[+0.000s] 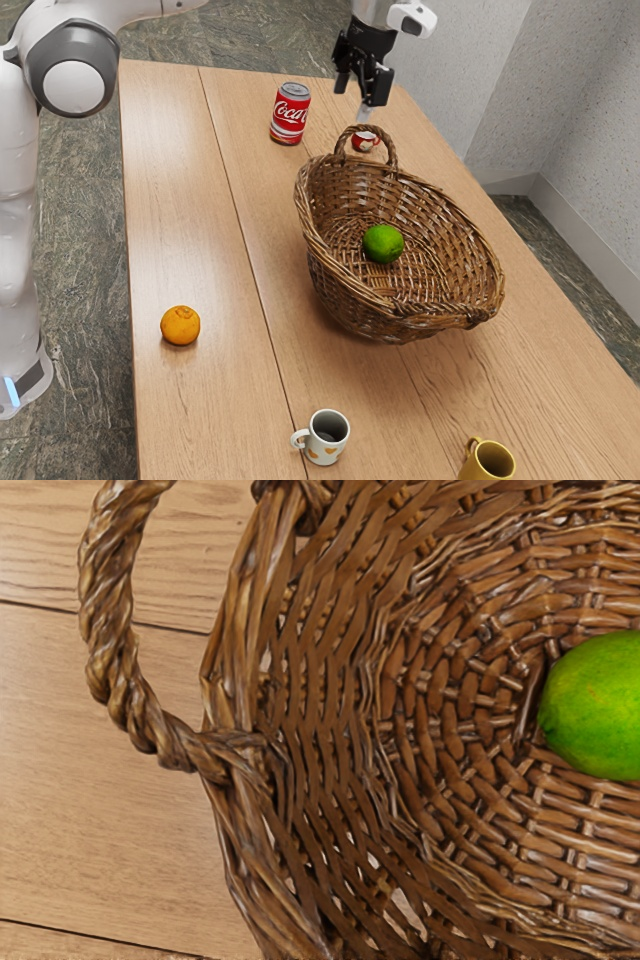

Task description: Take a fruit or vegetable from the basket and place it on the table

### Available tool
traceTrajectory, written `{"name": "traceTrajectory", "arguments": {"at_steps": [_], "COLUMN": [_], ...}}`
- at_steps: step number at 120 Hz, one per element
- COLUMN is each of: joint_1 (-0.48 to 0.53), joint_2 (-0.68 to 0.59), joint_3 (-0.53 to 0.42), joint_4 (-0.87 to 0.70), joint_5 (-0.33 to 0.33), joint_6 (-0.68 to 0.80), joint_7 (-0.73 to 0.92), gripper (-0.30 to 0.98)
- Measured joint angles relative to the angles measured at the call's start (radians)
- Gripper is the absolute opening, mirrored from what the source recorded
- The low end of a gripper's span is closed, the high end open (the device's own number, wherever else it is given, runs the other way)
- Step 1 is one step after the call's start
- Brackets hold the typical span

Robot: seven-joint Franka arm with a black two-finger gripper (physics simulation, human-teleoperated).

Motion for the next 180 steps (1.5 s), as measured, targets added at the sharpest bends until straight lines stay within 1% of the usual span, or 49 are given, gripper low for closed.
{"name": "traceTrajectory", "arguments": {"at_steps": [28,38,42,50,57,69,88,118,122,135,145,156,180], "joint_1": [0.001,0.000,0.011,0.045,0.019,-0.043,-0.034,-0.063,-0.064,-0.064,-0.064,-0.063,-0.060], "joint_2": [-0.002,-0.032,-0.047,-0.056,-0.039,0.005,0.093,0.116,0.114,0.091,0.086,0.080,0.082], "joint_3": [0.000,-0.005,-0.026,-0.107,-0.140,-0.156,-0.158,-0.158,-0.158,-0.158,-0.158,-0.158,-0.153], "joint_4": [0.005,0.094,0.125,0.156,0.159,0.159,0.145,0.120,0.091,-0.100,-0.183,-0.228,-0.257], "joint_5": [0.000,0.002,0.000,-0.004,-0.006,-0.006,-0.005,-0.005,-0.005,-0.014,-0.018,-0.020,-0.029], "joint_6": [-0.008,-0.020,-0.022,-0.025,-0.019,-0.002,0.013,0.034,0.047,0.133,0.193,0.247,0.313], "joint_7": [-0.009,-0.011,-0.012,-0.013,-0.015,-0.018,-0.020,-0.025,-0.026,-0.026,-0.026,-0.026,-0.026], "gripper": [0.69,0.69,0.69,0.69,0.69,0.68,0.69,0.69,0.69,0.69,0.69,0.69,0.69]}}
